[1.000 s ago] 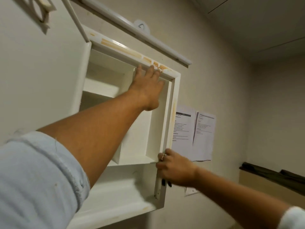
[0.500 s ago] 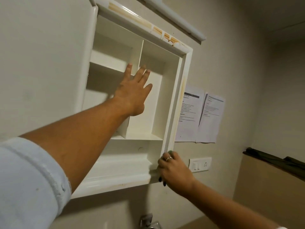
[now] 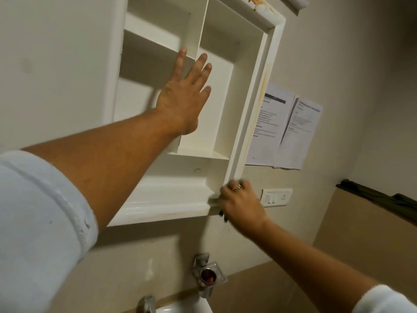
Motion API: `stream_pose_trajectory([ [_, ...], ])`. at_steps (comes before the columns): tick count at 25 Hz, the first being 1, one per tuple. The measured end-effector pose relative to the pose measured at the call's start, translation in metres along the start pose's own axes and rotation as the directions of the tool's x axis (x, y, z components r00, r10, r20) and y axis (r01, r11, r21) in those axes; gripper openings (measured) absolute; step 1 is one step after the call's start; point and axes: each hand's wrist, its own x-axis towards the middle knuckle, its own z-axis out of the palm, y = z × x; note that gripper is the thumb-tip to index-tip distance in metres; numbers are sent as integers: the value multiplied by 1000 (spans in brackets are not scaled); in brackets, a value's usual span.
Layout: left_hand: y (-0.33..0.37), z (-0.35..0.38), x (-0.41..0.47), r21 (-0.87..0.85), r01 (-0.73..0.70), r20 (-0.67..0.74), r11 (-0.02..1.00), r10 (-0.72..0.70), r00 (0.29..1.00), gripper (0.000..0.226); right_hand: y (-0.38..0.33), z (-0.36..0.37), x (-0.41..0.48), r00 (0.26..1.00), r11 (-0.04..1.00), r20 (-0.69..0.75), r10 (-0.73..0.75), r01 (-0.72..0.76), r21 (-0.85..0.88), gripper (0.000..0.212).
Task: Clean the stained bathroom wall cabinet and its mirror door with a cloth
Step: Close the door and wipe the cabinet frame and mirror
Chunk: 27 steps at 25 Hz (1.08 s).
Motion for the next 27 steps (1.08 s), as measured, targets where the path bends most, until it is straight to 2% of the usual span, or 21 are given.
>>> stream_pose_trajectory([
  [3,2,-1,-7,8,-19,28,1000,19,999,79,-2,-9,3,994,994,110,-25,13,104,23],
  [6,2,-2,-7,-6,-33,37,999,33,999,78,30,-34,35,996,995,-19,-85,86,57,28],
  [8,1,-1,-7,-8,-29,37,1000,29,999,79,41,-43,44,997,996,-39,-61,58,-65,32],
  [11,1,1,-9,6,-40,34,999,40,999,82,2,-19,27,994,990,104,-37,51,-129,35],
  [14,1,3,-13,-8,-49,43,999,50,998,84,-10,-24,26,979,999,199,-53,50,23,24],
  [16,3,3,-13,-9,-55,50,998,56,997,84,24,-55,43,983,989,106,-150,150,15,17],
  [18,2,4,-13,-28,-42,49,999,43,998,84,68,-82,59,979,976,-66,-192,183,-120,17],
  [19,2,5,-13,-35,-35,48,999,36,998,84,85,-91,64,975,962,-91,-203,181,-203,18],
  [21,2,4,-13,-31,-42,39,999,44,998,84,93,-91,64,983,940,-29,-184,167,-296,22],
  [23,2,3,-14,-19,-45,27,999,46,999,84,75,-72,55,988,938,21,-152,151,-313,21],
  [27,0,2,-17,0,-48,48,999,48,998,82,27,-28,23,983,964,43,-177,182,-196,17],
])
